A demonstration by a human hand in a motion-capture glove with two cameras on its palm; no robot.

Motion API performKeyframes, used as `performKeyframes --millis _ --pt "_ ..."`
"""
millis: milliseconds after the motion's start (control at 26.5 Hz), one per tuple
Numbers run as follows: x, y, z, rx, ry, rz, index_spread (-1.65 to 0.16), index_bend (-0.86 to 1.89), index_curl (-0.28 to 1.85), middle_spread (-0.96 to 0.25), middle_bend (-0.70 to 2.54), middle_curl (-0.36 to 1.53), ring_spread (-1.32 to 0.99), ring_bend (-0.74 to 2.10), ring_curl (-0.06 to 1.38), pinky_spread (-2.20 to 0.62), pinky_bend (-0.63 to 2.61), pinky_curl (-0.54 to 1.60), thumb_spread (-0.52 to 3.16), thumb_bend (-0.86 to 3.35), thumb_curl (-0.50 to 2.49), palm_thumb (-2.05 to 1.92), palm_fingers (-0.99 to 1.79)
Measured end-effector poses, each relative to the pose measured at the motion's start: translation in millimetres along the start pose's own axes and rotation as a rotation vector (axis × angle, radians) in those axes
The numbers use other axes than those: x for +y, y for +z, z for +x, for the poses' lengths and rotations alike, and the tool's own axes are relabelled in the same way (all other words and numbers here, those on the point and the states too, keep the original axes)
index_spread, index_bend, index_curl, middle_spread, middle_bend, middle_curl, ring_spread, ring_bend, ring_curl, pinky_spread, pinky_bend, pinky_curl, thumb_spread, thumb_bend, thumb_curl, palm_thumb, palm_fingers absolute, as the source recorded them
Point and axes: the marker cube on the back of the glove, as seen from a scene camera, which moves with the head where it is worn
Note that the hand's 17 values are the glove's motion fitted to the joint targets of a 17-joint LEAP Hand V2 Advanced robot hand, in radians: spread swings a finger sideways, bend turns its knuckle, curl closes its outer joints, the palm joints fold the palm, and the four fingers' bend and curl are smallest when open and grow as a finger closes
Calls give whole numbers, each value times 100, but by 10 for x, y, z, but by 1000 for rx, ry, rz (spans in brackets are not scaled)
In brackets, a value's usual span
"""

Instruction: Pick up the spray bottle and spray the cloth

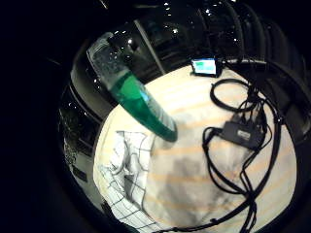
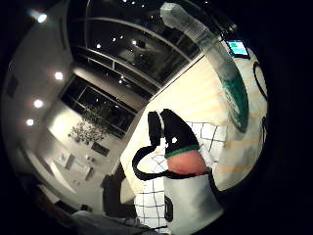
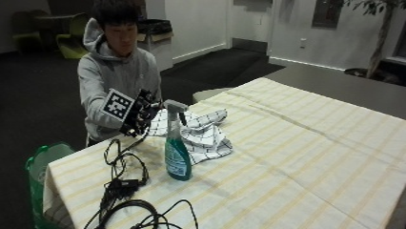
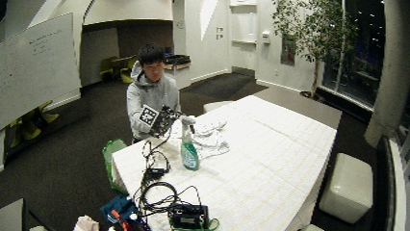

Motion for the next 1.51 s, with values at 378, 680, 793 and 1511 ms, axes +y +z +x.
performKeyframes --millis 378,680,793,1511 --pt "-265 263 103 -125 81 -22 -36 12 17 -2 27 28 3 35 21 25 48 30 107 2 28 58 5" --pt "-496 474 160 -213 194 17 -35 11 17 -1 29 30 3 37 23 25 48 31 107 -1 30 61 6" --pt "-535 539 171 -228 207 11 -35 11 17 -1 29 30 3 39 24 25 49 32 106 -1 31 63 8" --pt "-669 745 180 -303 259 4 -30 9 16 -2 33 34 3 53 30 22 54 34 99 -2 34 71 32"
